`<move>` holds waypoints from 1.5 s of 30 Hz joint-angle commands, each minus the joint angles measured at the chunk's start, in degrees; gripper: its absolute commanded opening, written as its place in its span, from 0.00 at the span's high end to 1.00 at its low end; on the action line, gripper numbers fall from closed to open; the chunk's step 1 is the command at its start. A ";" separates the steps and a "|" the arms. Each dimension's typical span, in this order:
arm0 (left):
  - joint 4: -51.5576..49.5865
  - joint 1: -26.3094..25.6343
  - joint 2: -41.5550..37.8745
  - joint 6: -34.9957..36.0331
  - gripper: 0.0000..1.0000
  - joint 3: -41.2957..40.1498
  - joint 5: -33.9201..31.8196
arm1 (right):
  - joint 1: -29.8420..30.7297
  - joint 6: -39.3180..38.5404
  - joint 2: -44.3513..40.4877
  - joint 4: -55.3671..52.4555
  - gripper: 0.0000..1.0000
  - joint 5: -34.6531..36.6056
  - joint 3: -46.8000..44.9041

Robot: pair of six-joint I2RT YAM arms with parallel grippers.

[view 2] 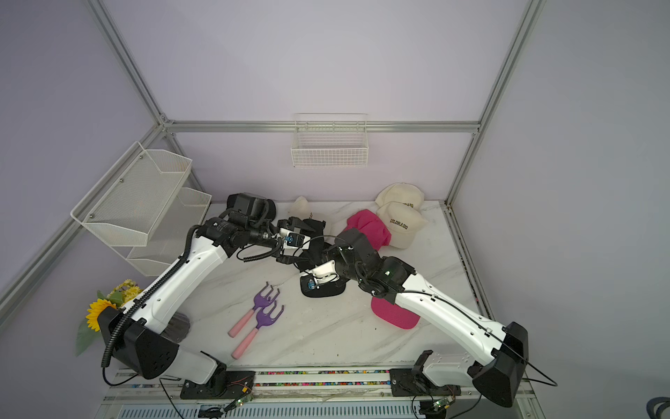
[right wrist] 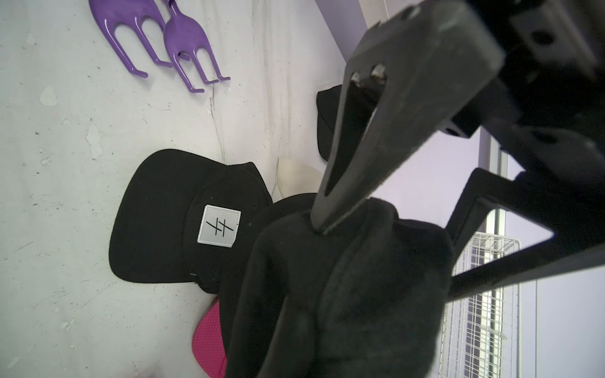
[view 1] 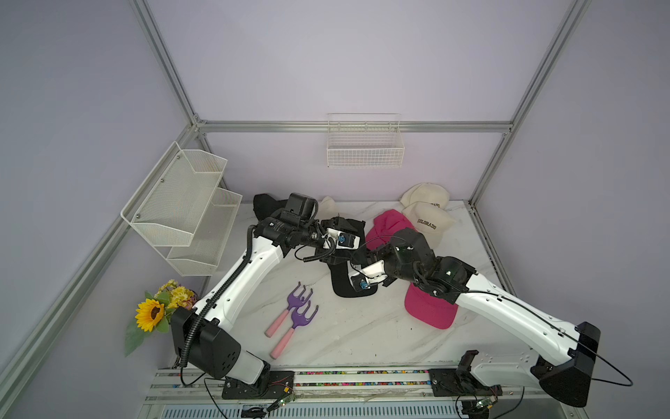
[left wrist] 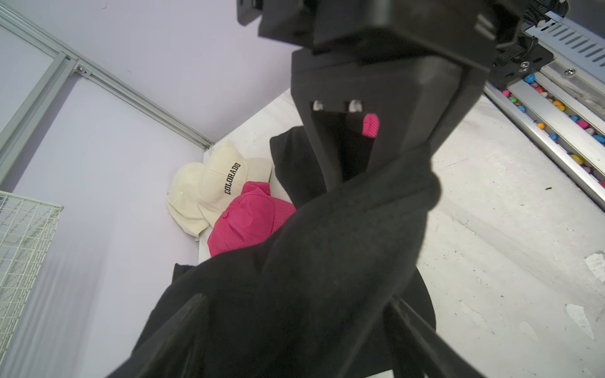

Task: Stack the baseball caps by color
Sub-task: Pick up the baseball cap from the center of the board.

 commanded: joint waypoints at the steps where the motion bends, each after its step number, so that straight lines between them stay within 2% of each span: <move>1: -3.99 -0.63 -0.76 2.46 0.17 2.62 1.93 | 0.32 -1.86 0.48 2.73 1.00 1.57 1.29; 6: -9.37 -0.63 -0.04 4.38 0.31 5.44 1.18 | 0.31 -1.95 0.14 2.55 1.00 3.10 1.22; 16: -10.38 -1.55 3.47 4.79 0.59 8.60 -3.51 | 0.31 -2.06 -0.52 2.84 1.00 3.86 1.51; 19: -10.35 -2.21 3.98 5.03 0.72 9.13 -4.66 | 0.31 -1.82 -0.28 3.65 1.00 1.76 1.55; 23: -8.37 -2.23 2.52 3.62 1.00 8.32 -4.37 | -0.36 4.57 -0.24 4.46 1.00 -3.78 2.07; 25: -4.97 -2.03 0.56 1.20 1.00 6.08 -4.20 | -2.87 9.29 -0.43 4.72 1.00 -9.68 2.22; 27: 0.29 -1.62 -2.23 -2.00 1.00 2.44 -3.37 | -7.83 13.53 -1.43 6.50 0.99 -19.29 1.01; 28: 2.69 -1.31 -3.55 -3.93 1.00 0.80 -2.72 | -10.34 15.31 -2.08 8.07 0.94 -23.38 -0.15; 30: 8.27 -0.36 -7.17 -8.69 1.00 -2.86 0.15 | -14.64 17.40 -4.12 11.67 0.78 -29.75 -3.69; 31: 10.15 0.02 -8.24 -10.68 1.00 -4.19 1.65 | -15.93 18.23 -4.68 12.97 0.75 -31.18 -5.33; 35: 16.86 0.87 -11.90 -16.67 1.00 -9.90 4.57 | -20.67 21.45 -6.04 17.08 0.68 -34.47 -10.13; 45: 15.81 1.48 -14.54 -18.03 1.00 -13.39 5.99 | -25.61 20.23 -6.35 17.45 0.62 -34.32 -13.24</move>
